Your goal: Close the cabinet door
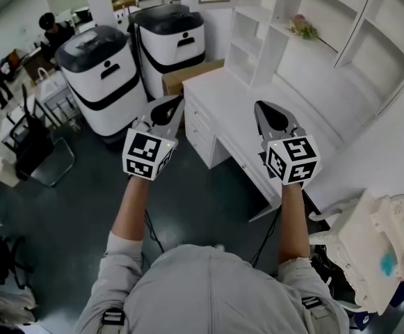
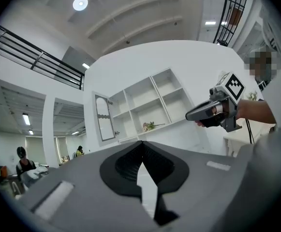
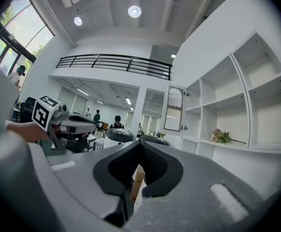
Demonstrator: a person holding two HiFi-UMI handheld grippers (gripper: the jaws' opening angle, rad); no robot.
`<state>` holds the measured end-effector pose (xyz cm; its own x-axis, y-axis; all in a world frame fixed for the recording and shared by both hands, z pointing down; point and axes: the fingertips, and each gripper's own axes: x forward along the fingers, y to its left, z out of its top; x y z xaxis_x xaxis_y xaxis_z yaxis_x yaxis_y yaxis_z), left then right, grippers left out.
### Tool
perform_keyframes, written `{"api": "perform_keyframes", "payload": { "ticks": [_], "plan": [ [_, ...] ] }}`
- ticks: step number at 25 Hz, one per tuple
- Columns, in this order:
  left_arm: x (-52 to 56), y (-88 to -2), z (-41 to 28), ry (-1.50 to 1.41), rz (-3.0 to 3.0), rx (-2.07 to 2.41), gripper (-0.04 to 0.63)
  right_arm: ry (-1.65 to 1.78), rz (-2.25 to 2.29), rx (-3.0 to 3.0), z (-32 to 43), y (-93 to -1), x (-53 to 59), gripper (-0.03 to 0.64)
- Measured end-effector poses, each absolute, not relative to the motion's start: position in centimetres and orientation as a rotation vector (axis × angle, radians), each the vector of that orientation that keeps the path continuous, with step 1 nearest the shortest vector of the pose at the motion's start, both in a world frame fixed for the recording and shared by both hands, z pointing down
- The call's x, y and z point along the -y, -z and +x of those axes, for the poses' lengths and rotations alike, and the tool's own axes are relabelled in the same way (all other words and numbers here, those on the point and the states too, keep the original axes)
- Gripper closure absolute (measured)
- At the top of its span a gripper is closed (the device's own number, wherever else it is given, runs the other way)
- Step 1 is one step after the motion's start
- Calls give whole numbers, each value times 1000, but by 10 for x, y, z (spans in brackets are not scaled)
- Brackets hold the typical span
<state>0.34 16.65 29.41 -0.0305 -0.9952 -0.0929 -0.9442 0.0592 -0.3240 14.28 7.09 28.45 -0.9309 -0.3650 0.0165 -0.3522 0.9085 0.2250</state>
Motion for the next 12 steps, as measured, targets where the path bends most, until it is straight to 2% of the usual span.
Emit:
{"api": "perform_keyframes", "payload": {
  "ticks": [12],
  "plan": [
    [-186,-303,-26,236,-2003,-2032,578,238,551,3068,116,-288,-99,617]
  ]
}}
